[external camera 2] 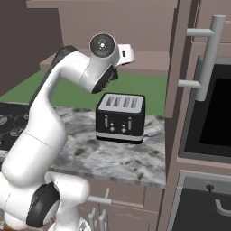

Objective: Move the syrup bottle and shaker from the cabinet to the dining counter.

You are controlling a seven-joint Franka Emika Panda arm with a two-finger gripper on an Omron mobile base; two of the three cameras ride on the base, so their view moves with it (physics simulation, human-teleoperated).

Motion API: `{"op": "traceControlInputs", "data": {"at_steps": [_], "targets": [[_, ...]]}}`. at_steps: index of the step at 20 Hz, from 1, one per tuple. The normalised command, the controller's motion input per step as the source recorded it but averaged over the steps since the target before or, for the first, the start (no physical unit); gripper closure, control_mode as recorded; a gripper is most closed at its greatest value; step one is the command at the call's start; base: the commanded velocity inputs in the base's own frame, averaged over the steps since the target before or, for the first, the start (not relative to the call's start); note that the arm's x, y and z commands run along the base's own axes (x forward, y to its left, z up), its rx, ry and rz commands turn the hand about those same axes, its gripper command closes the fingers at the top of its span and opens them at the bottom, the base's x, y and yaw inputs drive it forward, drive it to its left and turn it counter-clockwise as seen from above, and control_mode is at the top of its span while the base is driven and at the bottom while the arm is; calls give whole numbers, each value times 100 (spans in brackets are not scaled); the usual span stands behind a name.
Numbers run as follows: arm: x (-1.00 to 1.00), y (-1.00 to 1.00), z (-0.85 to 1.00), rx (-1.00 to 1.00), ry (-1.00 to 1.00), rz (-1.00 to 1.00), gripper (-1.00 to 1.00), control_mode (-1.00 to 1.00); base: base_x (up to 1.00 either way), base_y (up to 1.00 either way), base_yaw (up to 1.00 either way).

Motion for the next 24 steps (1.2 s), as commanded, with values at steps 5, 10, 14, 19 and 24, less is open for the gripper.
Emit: {"op": "traceControlInputs", "data": {"at_steps": [5, 10, 14, 19, 24], "targets": [[-79, 1, 0, 0, -2, -5, 100, -100, 0, 0, 0], [-50, 0, -2, 0, -1, -19, 100, -100, 0, 0, 0], [-33, 1, -11, 0, -3, -18, 100, -100, 0, 0, 0], [-25, 1, -15, 0, -7, -19, 100, -100, 0, 0, 0], [-9, 0, -11, 1, -7, -22, 100, -100, 0, 0, 0]]}}
